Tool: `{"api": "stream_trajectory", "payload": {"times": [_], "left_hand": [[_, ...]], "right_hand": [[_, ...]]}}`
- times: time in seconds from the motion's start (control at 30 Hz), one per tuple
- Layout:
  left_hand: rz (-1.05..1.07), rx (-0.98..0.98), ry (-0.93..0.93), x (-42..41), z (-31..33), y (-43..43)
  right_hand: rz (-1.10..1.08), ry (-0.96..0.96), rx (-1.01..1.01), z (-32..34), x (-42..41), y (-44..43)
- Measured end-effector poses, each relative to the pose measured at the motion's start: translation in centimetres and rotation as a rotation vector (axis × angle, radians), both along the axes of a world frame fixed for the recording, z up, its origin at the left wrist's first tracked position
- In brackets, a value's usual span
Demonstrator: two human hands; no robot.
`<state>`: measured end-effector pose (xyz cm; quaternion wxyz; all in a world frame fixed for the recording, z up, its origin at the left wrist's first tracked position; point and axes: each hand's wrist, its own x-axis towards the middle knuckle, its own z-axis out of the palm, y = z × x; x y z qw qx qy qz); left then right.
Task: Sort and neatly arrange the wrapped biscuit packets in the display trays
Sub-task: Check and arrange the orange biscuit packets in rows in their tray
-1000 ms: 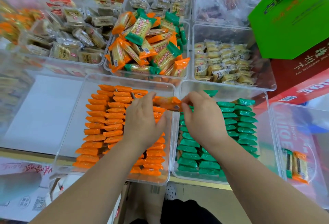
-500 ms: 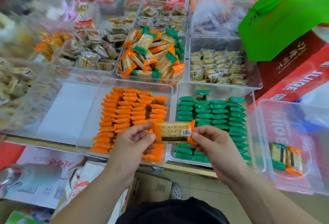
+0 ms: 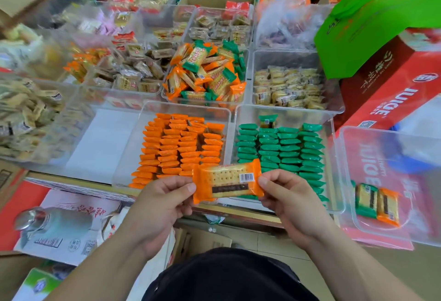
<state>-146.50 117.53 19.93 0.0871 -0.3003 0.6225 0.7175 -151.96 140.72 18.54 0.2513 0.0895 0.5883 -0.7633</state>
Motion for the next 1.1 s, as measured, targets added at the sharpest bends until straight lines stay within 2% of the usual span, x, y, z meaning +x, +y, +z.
{"api": "stream_trajectory", "payload": {"times": [0.1, 0.2, 0.43, 0.53, 0.7, 0.8, 0.9, 0.97, 1.07, 1.1], "left_hand": [[0.017, 0.108, -0.031, 0.3, -0.1, 0.2], [0.029, 0.144, -0.023, 0.5, 0.1, 0.3], [0.012, 0.11, 0.15, 0.9, 1.1, -0.1], [-0.024, 0.1, 0.205, 0.9, 1.6, 0.2], [0.034, -0.048, 0.291, 1.0, 2.4, 0.7], [-0.018, -0.31, 0.3, 0.9, 3.1, 0.9], [-0.054, -0.439, 0.264, 0.4, 3.3, 0.6], [-0.065, -0.332, 0.162, 0.0, 3.3, 0.1], [0.015, 0.13, -0.01, -0.5, 3.3, -0.1], [0.036, 0.204, -0.042, -0.6, 3.0, -0.1]], "right_hand": [[0.042, -0.083, -0.263, -0.1, 0.4, 0.1], [0.078, -0.099, -0.37, -0.2, 0.5, 0.1], [0.041, -0.122, -0.311, -0.5, 0.8, 0.3], [0.099, -0.094, -0.294, -0.4, 1.1, -0.1], [0.103, -0.268, -0.444, -0.7, 0.9, 0.2], [0.119, -0.217, -0.371, -0.9, 0.7, 0.4], [0.126, -0.133, -0.205, -0.5, 0.5, 0.0], [0.099, -0.134, -0.126, -0.5, 0.4, -0.4], [0.099, -0.188, -0.137, -0.3, 0.4, -0.9], [0.098, -0.211, -0.146, -0.2, 0.4, -1.1]]}}
